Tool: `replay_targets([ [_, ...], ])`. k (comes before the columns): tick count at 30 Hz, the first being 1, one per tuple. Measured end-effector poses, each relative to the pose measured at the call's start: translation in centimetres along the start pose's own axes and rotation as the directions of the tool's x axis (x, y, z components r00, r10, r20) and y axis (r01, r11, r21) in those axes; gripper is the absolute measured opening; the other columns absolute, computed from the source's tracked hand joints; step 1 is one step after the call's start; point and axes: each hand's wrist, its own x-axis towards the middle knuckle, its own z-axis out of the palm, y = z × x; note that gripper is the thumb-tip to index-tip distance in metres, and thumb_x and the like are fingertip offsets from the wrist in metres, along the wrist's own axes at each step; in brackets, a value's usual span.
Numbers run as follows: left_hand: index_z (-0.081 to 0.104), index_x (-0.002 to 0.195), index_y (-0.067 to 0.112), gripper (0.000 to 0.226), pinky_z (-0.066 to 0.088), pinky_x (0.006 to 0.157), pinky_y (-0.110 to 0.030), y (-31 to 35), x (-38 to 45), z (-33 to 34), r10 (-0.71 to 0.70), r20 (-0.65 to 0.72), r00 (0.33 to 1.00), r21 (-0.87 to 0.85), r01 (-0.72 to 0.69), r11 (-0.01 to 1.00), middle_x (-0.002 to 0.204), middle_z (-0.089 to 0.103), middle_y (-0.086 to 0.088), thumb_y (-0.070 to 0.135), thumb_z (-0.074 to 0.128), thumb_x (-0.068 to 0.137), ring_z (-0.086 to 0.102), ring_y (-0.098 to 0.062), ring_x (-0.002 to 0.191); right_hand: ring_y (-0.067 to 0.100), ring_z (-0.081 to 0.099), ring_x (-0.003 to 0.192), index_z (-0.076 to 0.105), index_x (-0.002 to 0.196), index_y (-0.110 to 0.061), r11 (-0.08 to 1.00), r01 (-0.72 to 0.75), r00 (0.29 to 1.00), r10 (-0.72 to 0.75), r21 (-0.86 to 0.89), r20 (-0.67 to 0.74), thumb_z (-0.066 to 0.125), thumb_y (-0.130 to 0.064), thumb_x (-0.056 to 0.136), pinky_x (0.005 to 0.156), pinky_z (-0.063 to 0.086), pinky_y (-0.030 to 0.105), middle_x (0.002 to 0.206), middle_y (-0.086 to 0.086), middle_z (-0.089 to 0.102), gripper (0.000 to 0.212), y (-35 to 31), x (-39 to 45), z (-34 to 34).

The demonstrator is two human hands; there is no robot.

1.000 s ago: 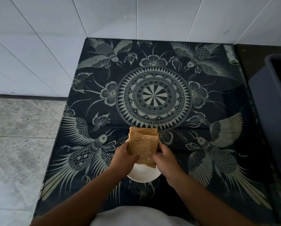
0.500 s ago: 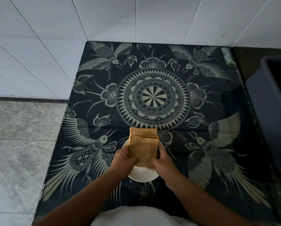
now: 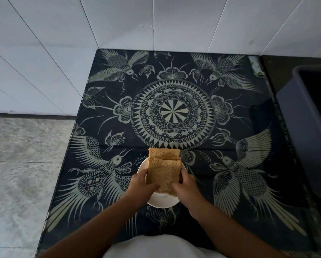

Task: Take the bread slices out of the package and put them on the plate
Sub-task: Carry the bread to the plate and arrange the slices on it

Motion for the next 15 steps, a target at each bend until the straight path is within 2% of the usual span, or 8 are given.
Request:
replay_targets([
  [7, 0.049, 0.136, 0.012, 0.054, 0.051, 0.097, -0.048, -0.07, 0.05, -0.41, 0.018, 0.015, 1.000, -0.009, -0.018, 1.000, 0.124, 0.061, -0.006, 0.011, 0.067, 0.086, 0.064, -0.025, 0.106, 0.023, 0.052, 0.116, 0.044, 0.144, -0.023, 0.997, 0.032, 0.999, -0.032, -0.068, 0.000, 0.067, -0.023, 0.087, 0.097, 0.052, 0.046, 0.134, 0.008, 0.040, 0.061, 0.28, 0.15, -0.12],
  [9, 0.049, 0.136, 0.012, 0.054, 0.051, 0.098, -0.049, -0.05, 0.06, -0.45, 0.021, 0.016, 1.000, -0.007, -0.021, 1.000, 0.125, 0.060, -0.007, 0.011, 0.067, 0.085, 0.063, -0.025, 0.107, 0.025, 0.052, 0.117, 0.043, 0.145, -0.023, 0.997, 0.022, 1.000, -0.021, -0.077, 0.008, 0.068, -0.024, 0.087, 0.098, 0.051, 0.048, 0.135, 0.009, 0.040, 0.064, 0.37, 0.30, -0.14],
  [13, 0.048, 0.137, 0.012, 0.055, 0.052, 0.097, -0.049, -0.28, -0.14, -0.20, 0.039, 0.004, 0.999, -0.021, -0.039, 0.999, 0.123, 0.062, -0.005, 0.010, 0.067, 0.085, 0.064, -0.024, 0.106, 0.021, 0.045, 0.114, 0.034, 0.149, -0.024, 0.993, -0.001, 1.000, 0.001, -0.114, -0.003, 0.068, -0.026, 0.085, 0.097, 0.048, 0.040, 0.136, 0.007, 0.030, 0.072, 0.65, 0.32, 0.10],
  [15, 0.048, 0.137, 0.011, 0.056, 0.054, 0.095, -0.048, -0.30, -0.17, -0.01, 0.047, -0.014, 0.999, -0.047, -0.047, 0.998, 0.119, 0.064, -0.003, 0.007, 0.067, 0.084, 0.066, -0.023, 0.103, 0.022, 0.043, 0.115, 0.033, 0.149, -0.023, 0.990, 0.008, 0.999, -0.013, -0.143, -0.035, 0.069, -0.027, 0.084, 0.098, 0.046, 0.041, 0.133, 0.006, 0.029, 0.074, 0.88, 0.16, 0.39],
])
